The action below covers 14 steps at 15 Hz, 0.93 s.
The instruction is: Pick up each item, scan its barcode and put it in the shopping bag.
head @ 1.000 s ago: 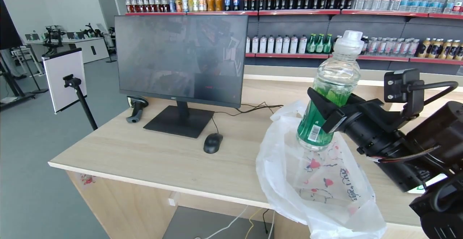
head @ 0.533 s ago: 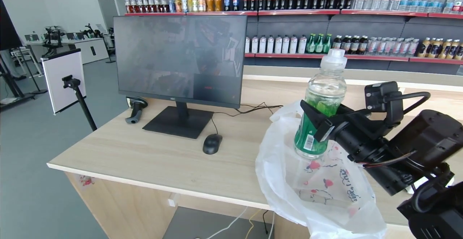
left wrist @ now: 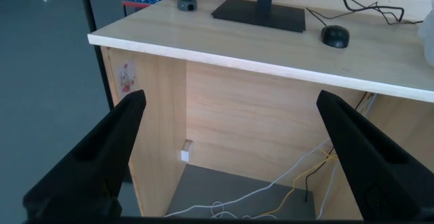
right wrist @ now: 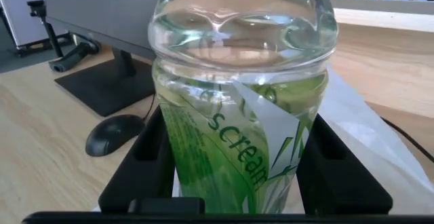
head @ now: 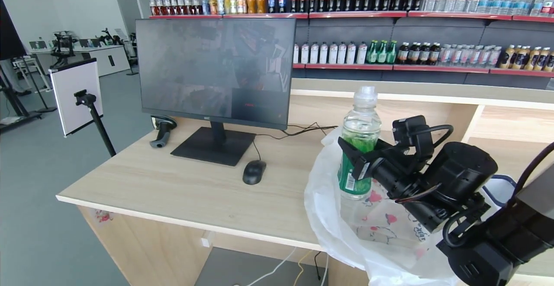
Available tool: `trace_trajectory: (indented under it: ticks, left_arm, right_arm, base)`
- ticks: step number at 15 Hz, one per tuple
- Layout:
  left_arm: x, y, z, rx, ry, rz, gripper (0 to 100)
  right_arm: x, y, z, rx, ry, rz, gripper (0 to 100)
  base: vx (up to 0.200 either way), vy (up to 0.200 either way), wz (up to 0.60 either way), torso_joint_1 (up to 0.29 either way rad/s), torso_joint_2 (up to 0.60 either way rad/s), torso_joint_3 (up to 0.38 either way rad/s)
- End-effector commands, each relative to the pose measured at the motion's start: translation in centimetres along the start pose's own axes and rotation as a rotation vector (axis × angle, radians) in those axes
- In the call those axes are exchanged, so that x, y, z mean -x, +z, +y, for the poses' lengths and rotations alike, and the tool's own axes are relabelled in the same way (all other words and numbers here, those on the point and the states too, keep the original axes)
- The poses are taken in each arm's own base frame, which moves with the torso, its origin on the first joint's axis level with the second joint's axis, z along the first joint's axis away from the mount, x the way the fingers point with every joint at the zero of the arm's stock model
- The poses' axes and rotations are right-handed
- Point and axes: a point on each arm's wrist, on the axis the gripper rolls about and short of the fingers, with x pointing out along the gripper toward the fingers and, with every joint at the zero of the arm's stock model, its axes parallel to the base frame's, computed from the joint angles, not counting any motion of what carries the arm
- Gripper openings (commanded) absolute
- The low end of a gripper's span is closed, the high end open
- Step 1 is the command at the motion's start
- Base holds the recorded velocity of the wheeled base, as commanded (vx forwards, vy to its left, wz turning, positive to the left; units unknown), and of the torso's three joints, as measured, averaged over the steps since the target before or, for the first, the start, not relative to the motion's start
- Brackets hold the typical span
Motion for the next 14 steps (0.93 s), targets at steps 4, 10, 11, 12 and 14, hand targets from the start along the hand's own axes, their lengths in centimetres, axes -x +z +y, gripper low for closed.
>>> trace_trajectory:
  ticks: [4, 10, 11, 12, 14]
  left_arm:
    - [0.0, 0.0, 0.0, -0.001, 0.000, -0.001, 100]
    - [0.0, 0.0, 0.0, -0.001, 0.000, -0.001, 100]
    - [0.0, 0.0, 0.0, -0.001, 0.000, -0.001, 100]
    - [0.0, 0.0, 0.0, 0.001, 0.000, -0.001, 100]
    - [0.0, 0.0, 0.0, 0.001, 0.000, -0.001, 100]
  right_arm:
    - [-0.6, -2.3, 0.6, 0.004, 0.016, 0.063, 0]
    - [-0.4, -2.9, 0.6, 0.007, 0.018, 0.089, 0]
    - [-0.3, -3.0, 0.7, 0.007, 0.020, 0.090, 0]
    - [-0.3, -3.1, 0.6, 0.007, 0.020, 0.095, 0]
    - [-0.2, -3.1, 0.6, 0.007, 0.020, 0.098, 0]
  base:
    - [0.000, 0.000, 0.00, 0.000, 0.00, 0.000]
    - [0.000, 0.000, 0.00, 0.000, 0.00, 0.000]
    - [0.000, 0.000, 0.00, 0.000, 0.00, 0.000]
    - [0.000, 0.000, 0.00, 0.000, 0.00, 0.000]
    - [0.000, 0.000, 0.00, 0.000, 0.00, 0.000]
